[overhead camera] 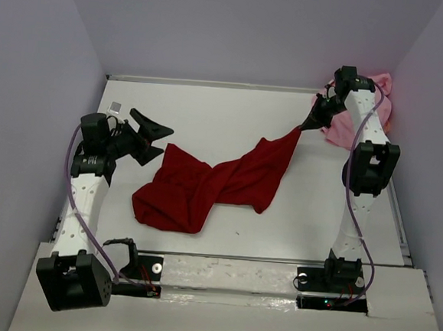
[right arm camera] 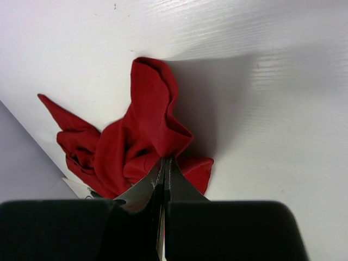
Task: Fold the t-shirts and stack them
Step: Flatten out the tshirt
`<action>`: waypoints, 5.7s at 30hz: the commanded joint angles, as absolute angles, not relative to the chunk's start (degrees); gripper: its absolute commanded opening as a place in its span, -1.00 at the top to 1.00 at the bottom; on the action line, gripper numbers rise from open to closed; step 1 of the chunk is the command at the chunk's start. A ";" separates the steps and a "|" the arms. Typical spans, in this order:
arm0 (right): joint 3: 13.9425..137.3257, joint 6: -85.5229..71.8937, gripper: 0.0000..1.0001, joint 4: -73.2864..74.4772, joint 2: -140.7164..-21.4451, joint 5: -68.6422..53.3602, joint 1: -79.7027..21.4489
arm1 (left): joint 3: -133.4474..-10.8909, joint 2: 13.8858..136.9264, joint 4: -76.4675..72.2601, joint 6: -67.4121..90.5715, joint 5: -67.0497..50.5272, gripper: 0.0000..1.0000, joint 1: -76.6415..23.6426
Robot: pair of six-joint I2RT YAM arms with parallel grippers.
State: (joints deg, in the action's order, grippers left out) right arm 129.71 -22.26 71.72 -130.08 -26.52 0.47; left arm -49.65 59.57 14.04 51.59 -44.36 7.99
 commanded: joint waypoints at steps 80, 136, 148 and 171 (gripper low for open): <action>113.12 -22.32 1.00 58.89 -115.05 -19.51 -8.53 | -67.76 101.25 62.06 81.57 -9.22 1.00 -14.06; 58.29 -21.09 1.00 75.77 -71.20 -31.99 -9.14 | -89.82 94.73 64.86 56.09 16.35 1.00 18.54; 50.10 -23.73 1.00 75.41 -65.13 -30.94 -9.14 | -71.74 89.58 64.95 55.72 2.04 1.00 19.69; 56.95 -20.57 1.00 72.42 -74.44 -29.53 -9.14 | -53.00 65.83 65.21 44.84 -12.22 1.00 19.42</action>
